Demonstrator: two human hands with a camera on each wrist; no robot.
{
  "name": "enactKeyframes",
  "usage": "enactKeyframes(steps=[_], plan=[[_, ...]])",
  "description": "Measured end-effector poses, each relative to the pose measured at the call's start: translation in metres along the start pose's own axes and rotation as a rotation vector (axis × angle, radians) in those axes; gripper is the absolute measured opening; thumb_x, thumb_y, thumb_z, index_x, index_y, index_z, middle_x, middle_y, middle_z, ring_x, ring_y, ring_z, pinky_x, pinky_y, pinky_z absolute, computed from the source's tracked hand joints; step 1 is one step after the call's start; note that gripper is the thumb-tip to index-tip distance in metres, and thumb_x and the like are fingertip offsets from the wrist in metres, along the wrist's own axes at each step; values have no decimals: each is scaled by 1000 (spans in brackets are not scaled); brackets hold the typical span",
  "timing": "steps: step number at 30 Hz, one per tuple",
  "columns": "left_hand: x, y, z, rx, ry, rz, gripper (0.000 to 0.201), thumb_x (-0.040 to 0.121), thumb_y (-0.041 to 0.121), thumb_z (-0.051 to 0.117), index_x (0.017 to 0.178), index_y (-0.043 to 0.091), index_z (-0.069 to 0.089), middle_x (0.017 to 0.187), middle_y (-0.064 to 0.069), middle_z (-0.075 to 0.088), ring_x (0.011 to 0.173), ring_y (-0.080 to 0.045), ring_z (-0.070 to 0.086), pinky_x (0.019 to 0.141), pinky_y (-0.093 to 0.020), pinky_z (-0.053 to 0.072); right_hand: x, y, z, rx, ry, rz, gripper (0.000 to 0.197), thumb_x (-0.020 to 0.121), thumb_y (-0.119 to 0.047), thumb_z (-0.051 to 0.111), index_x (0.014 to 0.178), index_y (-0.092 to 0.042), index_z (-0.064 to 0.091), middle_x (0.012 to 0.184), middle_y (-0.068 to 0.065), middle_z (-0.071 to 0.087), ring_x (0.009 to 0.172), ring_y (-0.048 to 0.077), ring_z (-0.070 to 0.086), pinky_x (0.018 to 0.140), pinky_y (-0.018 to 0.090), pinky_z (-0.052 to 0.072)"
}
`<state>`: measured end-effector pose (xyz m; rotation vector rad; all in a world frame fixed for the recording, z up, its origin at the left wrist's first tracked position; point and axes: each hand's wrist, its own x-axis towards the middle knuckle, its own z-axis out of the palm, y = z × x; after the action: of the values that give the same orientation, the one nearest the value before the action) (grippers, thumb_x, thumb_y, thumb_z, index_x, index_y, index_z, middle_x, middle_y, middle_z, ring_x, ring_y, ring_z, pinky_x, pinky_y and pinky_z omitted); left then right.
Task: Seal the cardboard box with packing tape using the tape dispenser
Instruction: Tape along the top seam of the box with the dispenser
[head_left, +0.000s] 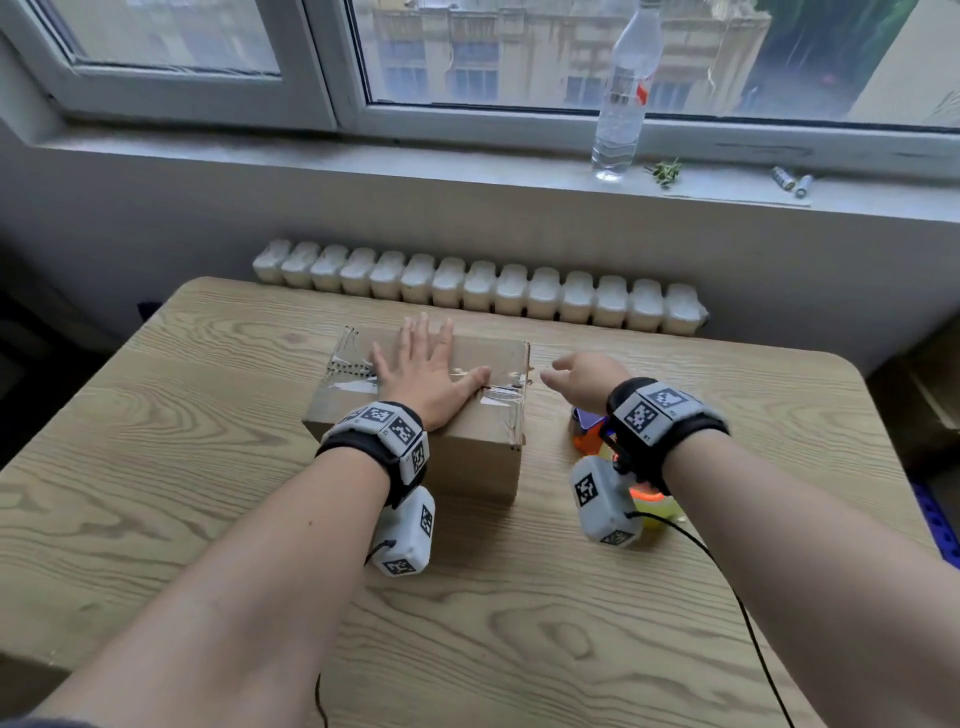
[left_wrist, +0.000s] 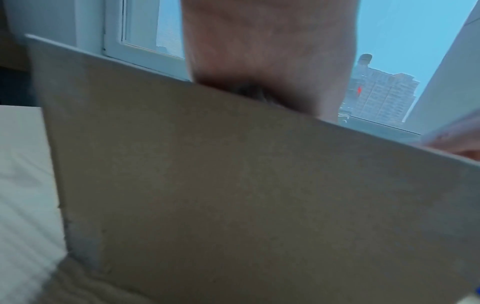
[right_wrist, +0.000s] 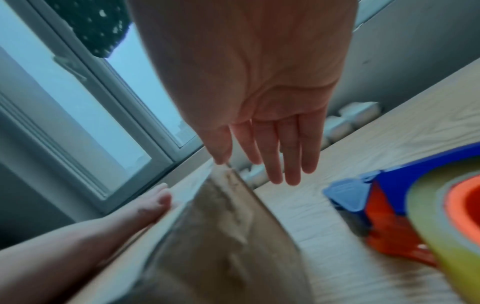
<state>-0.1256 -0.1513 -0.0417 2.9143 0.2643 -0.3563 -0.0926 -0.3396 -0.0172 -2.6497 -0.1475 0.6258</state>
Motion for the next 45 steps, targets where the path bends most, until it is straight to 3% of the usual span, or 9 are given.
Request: enactKeyframes(steps=[4, 9, 15, 19, 25, 28, 38, 42, 45], plan=[[-5, -24, -7, -60, 20, -173, 107, 72, 87, 28, 153, 29, -10, 159, -6, -24, 147, -29, -22, 113, -61, -11, 2, -31, 16, 110, -68, 17, 52, 94, -50, 45, 107, -3, 64, 98, 12, 70, 91, 28, 69, 83, 38, 56], [-4, -50, -14, -117, 32, -241, 116, 65, 89, 40, 153, 30, -7, 160, -7, -21, 149, -34, -9, 113, -62, 12, 0, -47, 28, -35, -43, 66, 47, 89, -56, 50, 82, -9, 57, 91, 11, 69, 88, 27, 67, 83, 38, 57], [2, -76, -29, -203, 19, -179, 81, 87, 59, 52, 152, 29, 14, 158, -11, 12, 133, -38, 41, 103, -44, 40, 3, -57, 28, -28, 64, 161, 37, 99, -30, 38, 77, -6, 56, 101, 19, 70, 94, 33, 68, 80, 35, 53], [4, -90, -36, -222, -10, -128, 61, 96, 43, 47, 149, 30, 21, 146, -16, 34, 122, -37, 51, 95, -42, 45, 4, -61, 31, -70, 106, 232, 36, 99, -28, 38, 88, -3, 61, 97, 15, 69, 93, 32, 67, 76, 35, 51], [5, -100, -36, -245, -125, -111, 92, 77, 65, 59, 149, 33, 13, 148, -15, 29, 127, -35, 47, 103, -43, 43, -1, -76, 42, -118, 88, 300, 58, 74, -75, 51, 66, -18, 47, 72, 4, 60, 80, 26, 65, 71, 33, 53], [9, -108, -34, -285, -169, -76, 106, 66, 69, 67, 149, 35, 11, 148, -13, 31, 130, -33, 45, 108, -44, 40, 1, -76, 43, -118, 108, 296, 50, 80, -65, 55, 77, -15, 57, 85, 8, 66, 86, 28, 65, 67, 31, 48], [21, -125, -46, -180, -102, 40, 63, 91, 40, 56, 145, 20, 29, 133, -12, 57, 119, -33, 57, 97, -40, 45, -22, -83, 29, -124, 152, 385, 34, 92, -6, 49, 123, -12, 61, 120, 12, 65, 109, 29, 61, 83, 32, 49], [23, -134, -51, -137, -80, 41, 62, 90, 43, 57, 140, 14, 36, 130, -12, 59, 117, -32, 57, 95, -41, 47, -29, -79, 29, -107, 155, 468, 26, 88, -13, 51, 106, -4, 67, 104, 13, 72, 98, 29, 67, 89, 33, 53], [23, -139, -53, -139, -77, 47, 62, 86, 46, 62, 133, 10, 42, 127, -12, 60, 115, -32, 58, 90, -40, 48, -34, -86, 34, 182, 45, 515, 29, 95, -16, 44, 103, 7, 60, 83, 20, 73, 76, 33, 71, 75, 40, 59]])
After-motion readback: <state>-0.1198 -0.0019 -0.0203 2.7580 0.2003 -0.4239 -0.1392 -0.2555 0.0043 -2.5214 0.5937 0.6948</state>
